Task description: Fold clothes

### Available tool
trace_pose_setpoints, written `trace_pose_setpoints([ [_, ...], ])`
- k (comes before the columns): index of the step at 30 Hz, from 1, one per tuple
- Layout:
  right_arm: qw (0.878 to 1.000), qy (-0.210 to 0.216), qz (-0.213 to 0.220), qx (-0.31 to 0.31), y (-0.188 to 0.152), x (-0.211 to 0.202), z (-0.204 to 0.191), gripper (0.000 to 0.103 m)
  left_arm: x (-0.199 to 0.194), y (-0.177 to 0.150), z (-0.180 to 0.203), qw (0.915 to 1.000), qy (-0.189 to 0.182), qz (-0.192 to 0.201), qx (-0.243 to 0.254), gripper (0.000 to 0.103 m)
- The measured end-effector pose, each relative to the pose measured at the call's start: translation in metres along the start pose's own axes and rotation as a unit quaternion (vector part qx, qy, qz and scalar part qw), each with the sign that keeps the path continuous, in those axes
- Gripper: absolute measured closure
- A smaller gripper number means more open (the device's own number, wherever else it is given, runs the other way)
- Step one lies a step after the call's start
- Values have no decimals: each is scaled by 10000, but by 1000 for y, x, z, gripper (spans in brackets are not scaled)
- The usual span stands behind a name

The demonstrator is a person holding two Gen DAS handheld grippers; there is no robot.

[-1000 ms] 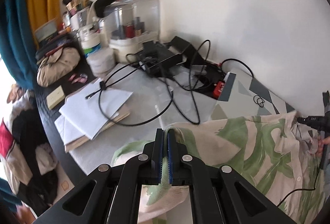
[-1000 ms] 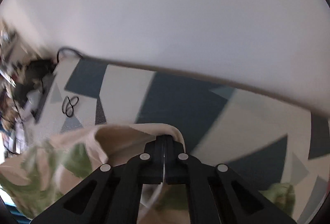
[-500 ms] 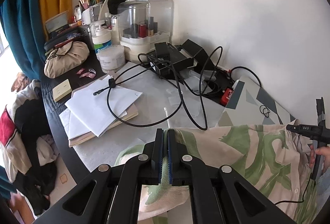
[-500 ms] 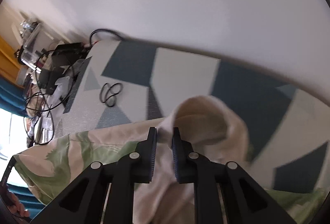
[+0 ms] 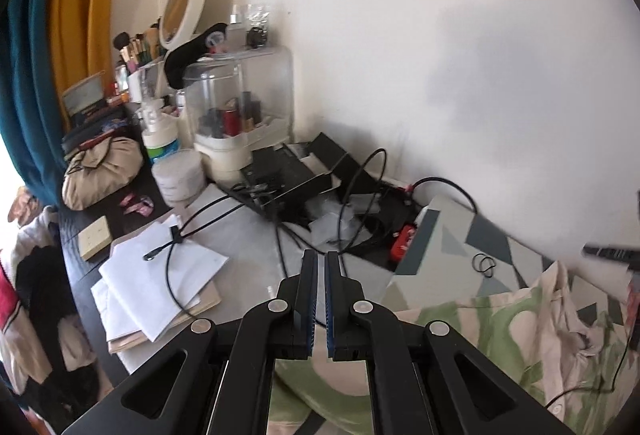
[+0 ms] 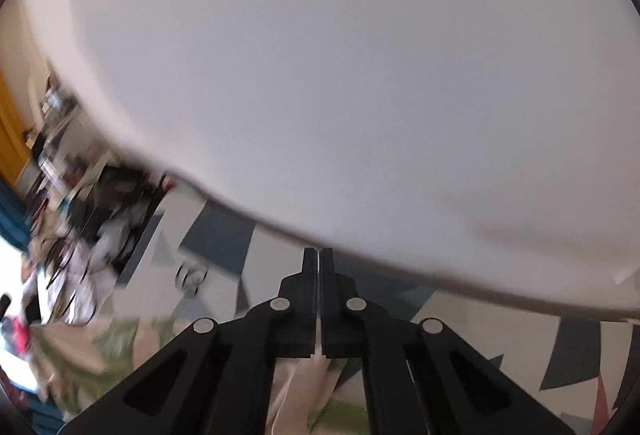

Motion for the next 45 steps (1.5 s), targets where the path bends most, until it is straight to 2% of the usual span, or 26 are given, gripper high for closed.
trace_pose_setpoints([
  [2,9987,315,-365,-148,-13,12,-12,100,3,-1,2,9994,-175,-287,15,100],
  [4,9957,668,-627,-160,-27,25,-20,94,13,-12,-1,9932,-628,-952,-217,99],
  [6,9934,827,-793,-62,-38,41,-25,77,22,-28,-10,9793,-1150,-1562,-580,97],
  [8,9917,883,-931,19,-45,57,-27,75,30,-50,-25,9599,-1568,-2014,-1155,83],
  [10,9908,889,-1013,114,-48,71,-30,75,38,-72,-36,9471,-1653,-2285,-1533,76],
  [13,9894,990,-1013,309,-48,81,-27,75,58,-95,-40,9254,-1784,-2688,-1990,75],
  [15,9888,1056,-973,408,-45,88,-27,75,72,-105,-42,9139,-1781,-2863,-2259,75],
  [17,9895,1023,-950,379,-44,89,-29,79,81,-110,-41,9102,-1795,-2860,-2399,75],
  [18,9899,1004,-939,361,-44,89,-30,97,83,-110,-39,9120,-1814,-2767,-2423,76],
  [19,9902,985,-928,342,-43,89,-31,99,84,-107,-36,9172,-1860,-2590,-2389,83],
  [20,9913,924,-873,343,-43,87,-30,101,82,-103,-31,9267,-1782,-2433,-2243,103],
  [21,9933,791,-760,352,-42,82,-29,102,80,-99,-28,9338,-1686,-2376,-2076,103],
  [23,9971,469,-478,354,-40,67,-22,103,71,-86,-14,9474,-1715,-2146,-1641,103],
  [25,9990,159,-164,388,-38,46,-10,103,56,-70,2,9653,-1595,-1774,-1061,103],
  [27,9985,-47,101,532,-35,23,10,103,50,-57,12,9729,-1550,-1534,-765,103],
  [28,9982,-12,103,584,-35,17,18,103,52,-52,14,9722,-1554,-1581,-749,103],
  [30,9981,183,-50,592,-37,11,23,101,58,-51,12,9641,-1629,-1877,-936,103],
  [32,9969,492,-361,492,-39,13,19,101,60,-63,10,9531,-1681,-2274,-1078,103],
  [34,9935,955,-536,312,-40,22,2,94,63,-77,6,9452,-1684,-2498,-1258,97],
  [35,9919,1110,-580,204,-40,27,-8,78,65,-85,4,9416,-1663,-2596,-1352,88],
  [36,9905,1223,-619,64,-41,33,-18,55,66,-93,1,9379,-1640,-2692,-1447,83],
  [37,9907,1199,-635,-54,-43,41,-26,49,69,-100,-5,9347,-1608,-2747,-1581,77],
  [40,9934,885,-718,-136,-44,65,-34,48,77,-115,-20,9256,-1523,-2846,-1974,75],
  [43,9934,826,-719,330,-42,83,-20,48,84,-120,-28,9155,-1684,-2798,-2351,75],
  [45,9934,891,-598,410,-40,85,-19,48,86,-119,-23,9186,-1667,-2754,-2293,75],
])
Point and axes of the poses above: each gripper's, at about its wrist camera, not at the fingertips, and x roughly the way its jaws point, z to its right, y to its top, the point moved 1 cm from there along x, roughly the way its jaws point, and after that the axes turned 5 degrees about -x, right-handed, at the moved point
